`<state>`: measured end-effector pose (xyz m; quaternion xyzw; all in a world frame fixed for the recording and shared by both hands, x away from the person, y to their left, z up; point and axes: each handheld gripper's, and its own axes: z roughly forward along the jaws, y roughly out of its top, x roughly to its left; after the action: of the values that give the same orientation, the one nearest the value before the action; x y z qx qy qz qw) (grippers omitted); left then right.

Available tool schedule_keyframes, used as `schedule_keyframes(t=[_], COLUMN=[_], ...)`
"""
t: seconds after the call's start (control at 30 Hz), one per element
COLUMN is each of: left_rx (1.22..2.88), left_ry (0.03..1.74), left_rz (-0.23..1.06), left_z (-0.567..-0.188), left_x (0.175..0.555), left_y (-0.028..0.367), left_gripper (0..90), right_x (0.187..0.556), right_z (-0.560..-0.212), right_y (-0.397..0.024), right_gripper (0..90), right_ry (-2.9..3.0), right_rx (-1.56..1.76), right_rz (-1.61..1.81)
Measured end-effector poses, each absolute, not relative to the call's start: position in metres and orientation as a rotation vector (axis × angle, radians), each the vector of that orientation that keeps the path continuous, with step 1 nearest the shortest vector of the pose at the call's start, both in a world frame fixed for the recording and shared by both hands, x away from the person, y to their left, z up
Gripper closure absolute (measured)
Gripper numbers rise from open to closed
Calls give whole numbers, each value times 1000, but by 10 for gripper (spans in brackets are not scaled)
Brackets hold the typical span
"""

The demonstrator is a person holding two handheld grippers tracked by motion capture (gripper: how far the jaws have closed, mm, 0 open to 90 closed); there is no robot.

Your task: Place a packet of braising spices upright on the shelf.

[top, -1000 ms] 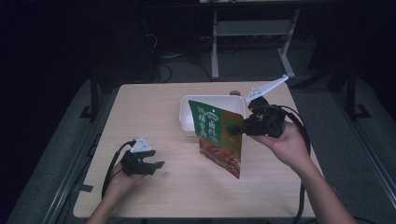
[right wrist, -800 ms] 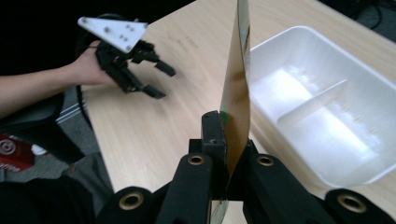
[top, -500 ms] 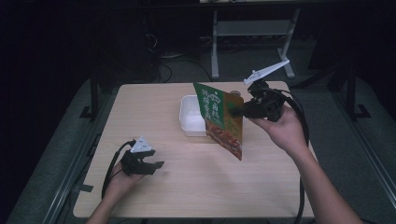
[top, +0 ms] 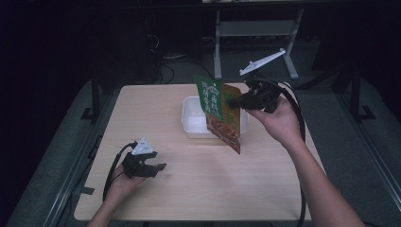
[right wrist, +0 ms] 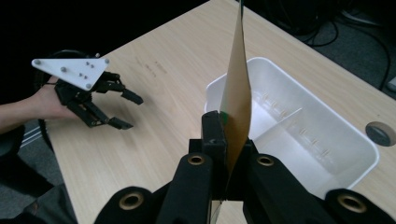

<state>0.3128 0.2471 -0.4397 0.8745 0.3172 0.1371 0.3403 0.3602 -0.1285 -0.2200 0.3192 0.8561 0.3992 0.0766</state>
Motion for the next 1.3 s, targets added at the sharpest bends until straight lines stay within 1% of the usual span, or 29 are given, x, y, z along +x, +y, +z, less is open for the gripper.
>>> schedule_keyframes(t=[0.37, 1.3], left_rx=[2275, 2253], left_ry=[827, 836], left_rz=[354, 352], left_z=[-440, -438], left_x=[313, 313], left_y=[247, 251], left_gripper=[381, 381], right_x=[375, 417], right_z=[-213, -213], right_y=[-118, -84], right_gripper=[898, 898], right_ry=[2519, 2436], right_rx=[966, 1012], right_rz=[1191, 1167])
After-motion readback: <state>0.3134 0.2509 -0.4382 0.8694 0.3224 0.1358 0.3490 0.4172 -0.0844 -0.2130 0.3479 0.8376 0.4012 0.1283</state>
